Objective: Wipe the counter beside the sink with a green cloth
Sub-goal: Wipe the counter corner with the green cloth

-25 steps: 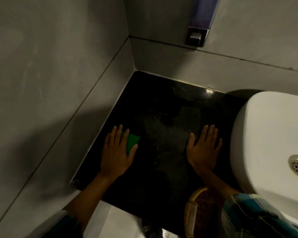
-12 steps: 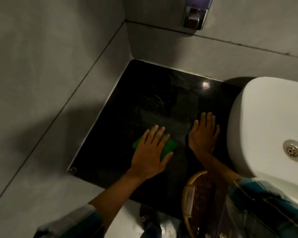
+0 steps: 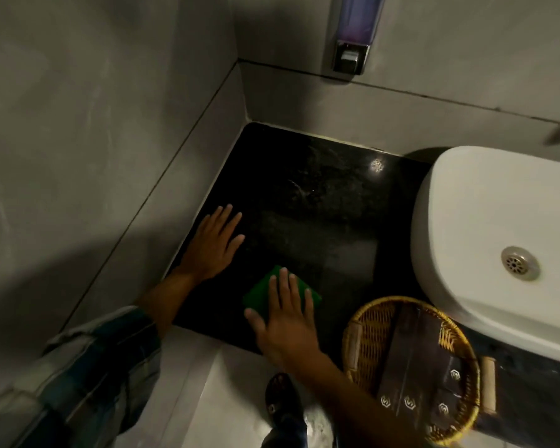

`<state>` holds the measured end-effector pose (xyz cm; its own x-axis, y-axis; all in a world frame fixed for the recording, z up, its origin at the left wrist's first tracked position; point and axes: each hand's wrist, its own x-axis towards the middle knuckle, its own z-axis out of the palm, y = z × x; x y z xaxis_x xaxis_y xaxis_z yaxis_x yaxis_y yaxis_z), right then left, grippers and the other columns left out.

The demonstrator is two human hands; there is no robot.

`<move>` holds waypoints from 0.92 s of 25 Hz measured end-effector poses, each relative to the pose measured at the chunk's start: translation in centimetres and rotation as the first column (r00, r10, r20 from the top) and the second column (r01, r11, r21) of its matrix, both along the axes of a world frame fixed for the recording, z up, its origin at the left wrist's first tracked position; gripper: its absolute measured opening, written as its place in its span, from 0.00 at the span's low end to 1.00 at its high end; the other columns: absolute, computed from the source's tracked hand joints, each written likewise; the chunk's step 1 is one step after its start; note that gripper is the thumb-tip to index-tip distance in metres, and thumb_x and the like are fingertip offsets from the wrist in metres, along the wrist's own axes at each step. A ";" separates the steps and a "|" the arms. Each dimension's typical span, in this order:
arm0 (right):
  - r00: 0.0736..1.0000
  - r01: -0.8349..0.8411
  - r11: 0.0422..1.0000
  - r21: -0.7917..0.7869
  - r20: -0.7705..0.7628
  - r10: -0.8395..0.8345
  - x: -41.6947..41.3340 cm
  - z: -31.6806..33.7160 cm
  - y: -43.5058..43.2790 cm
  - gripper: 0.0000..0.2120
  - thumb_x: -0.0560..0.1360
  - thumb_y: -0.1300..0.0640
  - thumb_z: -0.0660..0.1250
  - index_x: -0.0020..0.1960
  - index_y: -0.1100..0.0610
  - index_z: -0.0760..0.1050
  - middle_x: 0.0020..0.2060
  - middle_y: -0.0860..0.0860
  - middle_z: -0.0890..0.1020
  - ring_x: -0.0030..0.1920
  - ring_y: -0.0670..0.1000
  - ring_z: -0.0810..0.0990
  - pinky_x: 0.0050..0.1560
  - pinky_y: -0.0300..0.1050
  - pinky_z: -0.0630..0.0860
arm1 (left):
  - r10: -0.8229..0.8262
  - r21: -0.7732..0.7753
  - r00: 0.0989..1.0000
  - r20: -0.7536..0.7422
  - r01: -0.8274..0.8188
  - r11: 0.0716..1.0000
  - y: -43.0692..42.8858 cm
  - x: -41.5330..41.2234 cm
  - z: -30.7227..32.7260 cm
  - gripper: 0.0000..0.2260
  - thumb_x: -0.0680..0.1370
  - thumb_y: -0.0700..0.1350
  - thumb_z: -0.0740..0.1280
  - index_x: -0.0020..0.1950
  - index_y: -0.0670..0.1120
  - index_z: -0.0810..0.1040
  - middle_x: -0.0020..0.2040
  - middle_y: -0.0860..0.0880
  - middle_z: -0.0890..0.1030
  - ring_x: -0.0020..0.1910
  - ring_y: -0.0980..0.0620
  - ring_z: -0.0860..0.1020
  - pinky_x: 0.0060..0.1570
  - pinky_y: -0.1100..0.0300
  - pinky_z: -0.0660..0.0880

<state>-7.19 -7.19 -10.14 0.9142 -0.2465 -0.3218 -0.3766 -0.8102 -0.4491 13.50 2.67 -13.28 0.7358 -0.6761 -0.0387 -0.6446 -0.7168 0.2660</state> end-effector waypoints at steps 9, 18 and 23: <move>0.997 0.082 0.972 -0.223 0.030 -0.077 -1.6 -2.1 -0.7 0.35 0.77 0.46 0.57 0.78 0.54 0.47 0.78 0.56 0.43 0.78 0.60 0.44 0.75 0.62 0.34 | -0.005 -0.036 1.000 0.024 0.006 0.999 0.3 1.0 -2.1 0.28 0.79 0.60 0.49 0.75 0.47 0.62 0.78 0.43 0.61 0.77 0.43 0.57 0.75 0.44 0.56; 0.744 0.644 0.644 -0.414 0.138 -0.654 7.1 -3.6 -15.0 0.35 0.78 0.43 0.58 0.77 0.61 0.52 0.76 0.64 0.55 0.76 0.64 0.56 0.70 0.66 0.59 | 0.144 -0.055 0.985 -0.093 -0.150 0.987 -4.4 0.7 -0.9 0.28 0.80 0.61 0.53 0.76 0.49 0.57 0.80 0.44 0.52 0.79 0.44 0.49 0.77 0.43 0.48; 0.711 0.696 0.645 -0.316 0.182 -0.679 7.2 -4.5 -15.8 0.34 0.78 0.47 0.61 0.77 0.62 0.55 0.76 0.63 0.57 0.76 0.63 0.57 0.70 0.69 0.57 | 0.169 -0.063 0.984 -0.059 -0.172 0.983 -4.9 0.4 -0.8 0.28 0.80 0.61 0.53 0.76 0.49 0.58 0.80 0.43 0.53 0.79 0.44 0.50 0.77 0.42 0.50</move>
<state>-0.02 -22.99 -14.68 0.4475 -0.8925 -0.0557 -0.8755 -0.4246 -0.2306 13.93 -2.23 -14.03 0.8386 -0.5433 -0.0395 -0.4981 -0.7942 0.3481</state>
